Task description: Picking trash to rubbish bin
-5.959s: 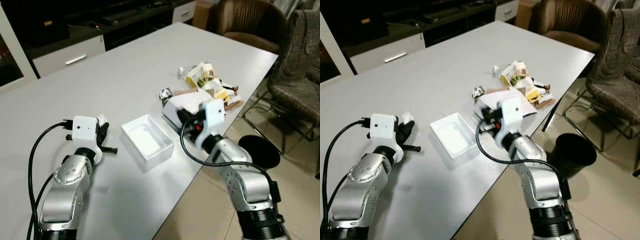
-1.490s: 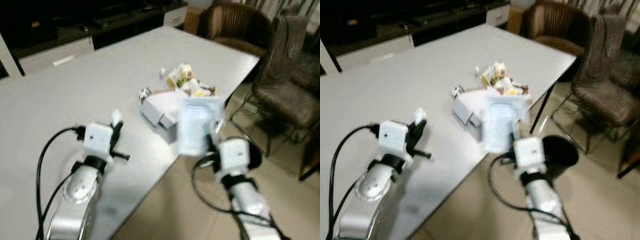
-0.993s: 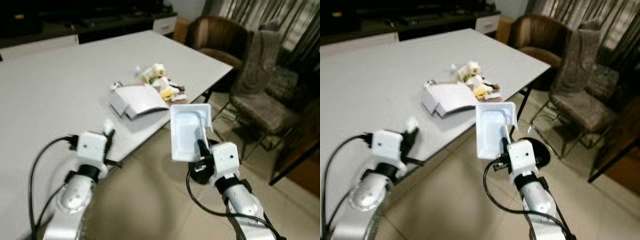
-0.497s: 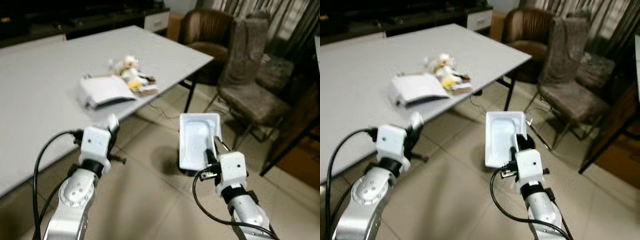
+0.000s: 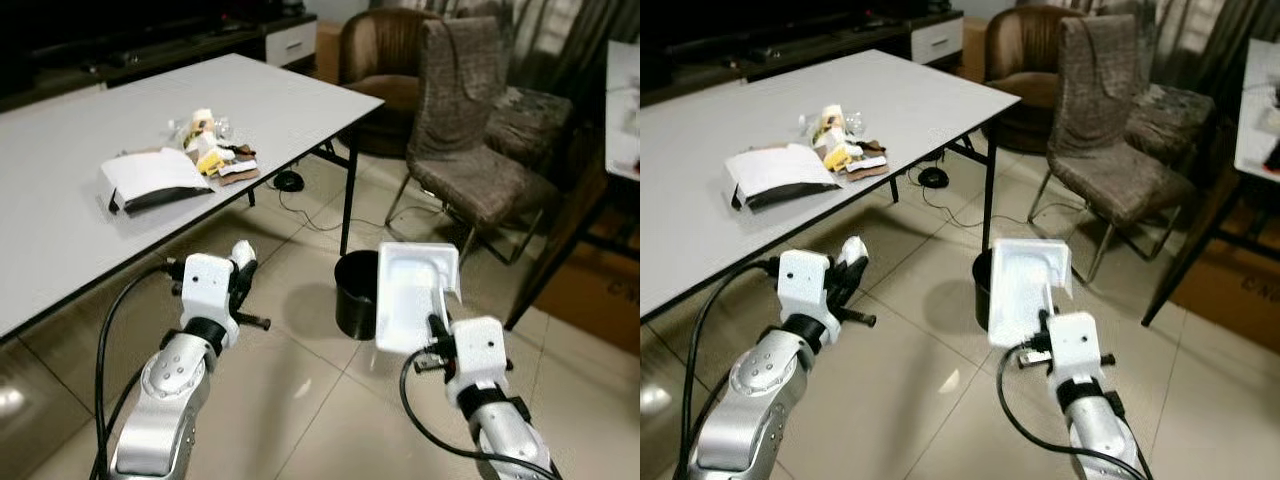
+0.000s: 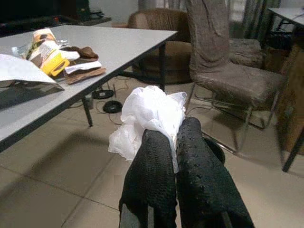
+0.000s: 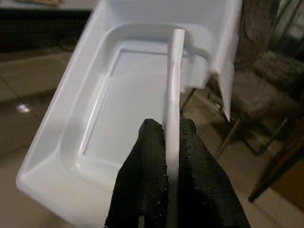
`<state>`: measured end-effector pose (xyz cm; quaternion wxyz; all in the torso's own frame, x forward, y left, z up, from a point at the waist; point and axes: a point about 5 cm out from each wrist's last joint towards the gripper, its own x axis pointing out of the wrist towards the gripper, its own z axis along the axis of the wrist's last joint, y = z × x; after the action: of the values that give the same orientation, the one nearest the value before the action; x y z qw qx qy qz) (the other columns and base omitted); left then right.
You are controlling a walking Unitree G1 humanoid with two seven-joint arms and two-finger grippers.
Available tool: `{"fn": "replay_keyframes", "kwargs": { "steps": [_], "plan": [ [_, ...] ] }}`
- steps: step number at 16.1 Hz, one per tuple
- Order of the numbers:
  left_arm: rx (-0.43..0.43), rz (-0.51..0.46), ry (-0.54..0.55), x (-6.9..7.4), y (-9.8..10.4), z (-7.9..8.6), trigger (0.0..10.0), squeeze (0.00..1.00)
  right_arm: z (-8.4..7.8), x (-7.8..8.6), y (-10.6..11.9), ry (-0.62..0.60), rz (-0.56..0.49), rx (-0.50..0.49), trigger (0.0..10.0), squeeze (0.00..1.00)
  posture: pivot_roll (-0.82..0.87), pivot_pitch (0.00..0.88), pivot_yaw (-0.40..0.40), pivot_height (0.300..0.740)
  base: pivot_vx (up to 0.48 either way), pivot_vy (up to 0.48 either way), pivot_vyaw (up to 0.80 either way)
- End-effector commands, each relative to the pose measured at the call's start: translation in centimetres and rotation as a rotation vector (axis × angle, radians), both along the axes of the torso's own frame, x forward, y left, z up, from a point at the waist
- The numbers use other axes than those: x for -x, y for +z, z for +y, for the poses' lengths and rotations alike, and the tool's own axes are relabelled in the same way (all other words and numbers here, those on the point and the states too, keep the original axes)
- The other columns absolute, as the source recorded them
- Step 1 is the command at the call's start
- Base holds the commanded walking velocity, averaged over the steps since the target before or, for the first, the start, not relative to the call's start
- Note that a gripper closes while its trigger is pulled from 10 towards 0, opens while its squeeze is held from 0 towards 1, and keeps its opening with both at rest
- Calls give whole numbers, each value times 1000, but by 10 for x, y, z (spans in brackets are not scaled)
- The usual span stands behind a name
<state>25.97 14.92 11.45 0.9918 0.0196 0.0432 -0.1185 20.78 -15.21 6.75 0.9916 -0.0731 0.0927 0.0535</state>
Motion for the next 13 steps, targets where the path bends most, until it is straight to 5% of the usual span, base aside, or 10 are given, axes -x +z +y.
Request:
{"fn": "replay_keyframes", "kwargs": {
  "steps": [1,8,13],
  "plan": [
    [-5,33,7,1,-7,6,10000,0,0,-1,-2,-8,1,-24,10000,0,-91,0,-24,740,0,0,0],
    [-155,154,-42,15,-52,6,10000,0,-6,1,-41,-53,158,-55,10000,0,-68,0,-35,740,0,0,-686],
    [-150,168,-1,20,-64,10,10000,0,-3,0,-53,7,224,-75,10000,0,-62,0,-50,740,0,0,-800]
  ]
}}
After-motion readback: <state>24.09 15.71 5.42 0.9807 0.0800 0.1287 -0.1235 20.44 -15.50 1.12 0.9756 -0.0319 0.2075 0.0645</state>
